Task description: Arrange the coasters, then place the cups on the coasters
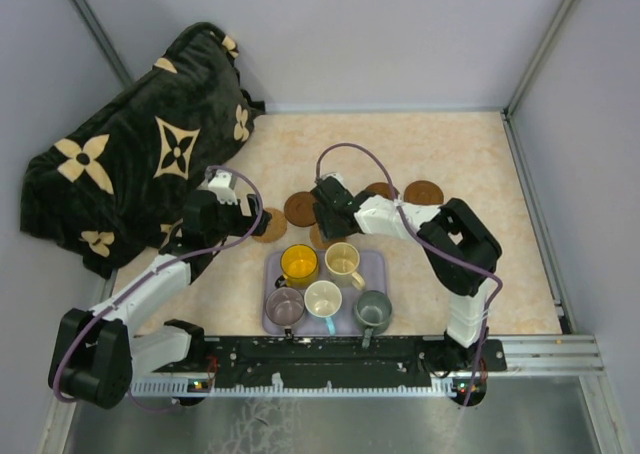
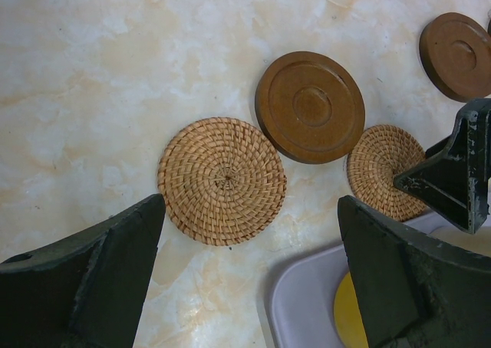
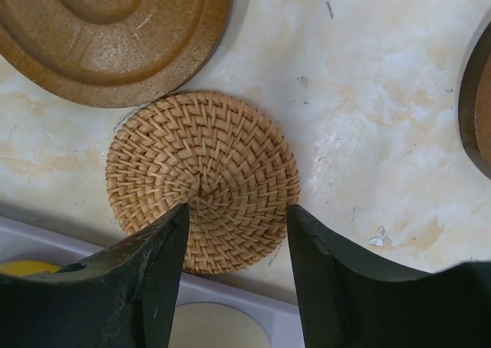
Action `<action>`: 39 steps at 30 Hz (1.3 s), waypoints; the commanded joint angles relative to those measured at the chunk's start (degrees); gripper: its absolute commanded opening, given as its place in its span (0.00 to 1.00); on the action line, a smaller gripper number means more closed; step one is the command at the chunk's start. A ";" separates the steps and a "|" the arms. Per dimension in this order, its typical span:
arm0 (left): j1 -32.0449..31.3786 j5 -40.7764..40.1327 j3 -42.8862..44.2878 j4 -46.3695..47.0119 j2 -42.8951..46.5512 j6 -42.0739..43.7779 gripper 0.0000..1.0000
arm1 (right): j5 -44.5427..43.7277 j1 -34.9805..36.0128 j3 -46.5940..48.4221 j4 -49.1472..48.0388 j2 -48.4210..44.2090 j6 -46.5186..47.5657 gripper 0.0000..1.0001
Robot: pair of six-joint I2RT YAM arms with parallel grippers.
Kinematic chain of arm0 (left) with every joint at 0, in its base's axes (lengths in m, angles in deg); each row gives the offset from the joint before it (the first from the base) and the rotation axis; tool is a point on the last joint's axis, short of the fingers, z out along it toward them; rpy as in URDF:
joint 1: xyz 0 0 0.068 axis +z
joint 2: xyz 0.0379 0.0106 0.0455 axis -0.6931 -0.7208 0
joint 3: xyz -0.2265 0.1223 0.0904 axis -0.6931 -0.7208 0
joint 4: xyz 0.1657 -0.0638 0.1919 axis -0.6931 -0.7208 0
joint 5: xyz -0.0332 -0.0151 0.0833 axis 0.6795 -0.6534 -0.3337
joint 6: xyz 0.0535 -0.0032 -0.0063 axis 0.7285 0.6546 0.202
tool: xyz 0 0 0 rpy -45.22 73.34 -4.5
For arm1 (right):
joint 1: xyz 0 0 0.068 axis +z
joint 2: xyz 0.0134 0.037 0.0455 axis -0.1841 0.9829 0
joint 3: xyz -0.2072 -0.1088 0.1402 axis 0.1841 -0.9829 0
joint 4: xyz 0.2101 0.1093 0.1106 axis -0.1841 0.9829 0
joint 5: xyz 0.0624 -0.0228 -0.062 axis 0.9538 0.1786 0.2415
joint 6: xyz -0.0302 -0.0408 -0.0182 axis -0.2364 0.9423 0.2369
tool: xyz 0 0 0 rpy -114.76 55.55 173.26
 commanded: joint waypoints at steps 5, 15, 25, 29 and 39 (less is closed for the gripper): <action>-0.04 0.50 0.03 1.48 -0.10 -0.23 0.99 | -0.89 1.50 -0.07 -1.32 -2.12 -0.88 0.54; -0.02 -0.12 0.02 1.25 -0.10 0.08 0.99 | -9.25 0.52 5.82 4.78 6.22 -1.08 0.52; -0.04 -0.49 -0.07 1.39 -0.91 0.31 0.99 | -9.60 -4.79 12.93 6.02 10.99 0.62 0.51; -0.04 -0.42 0.03 1.57 -1.70 0.41 0.99 | -10.00 -6.36 15.74 6.45 13.20 1.76 0.50; 0.01 -0.52 0.83 1.84 -3.76 0.67 0.99 | -11.00 -8.33 20.17 7.08 16.88 3.52 0.50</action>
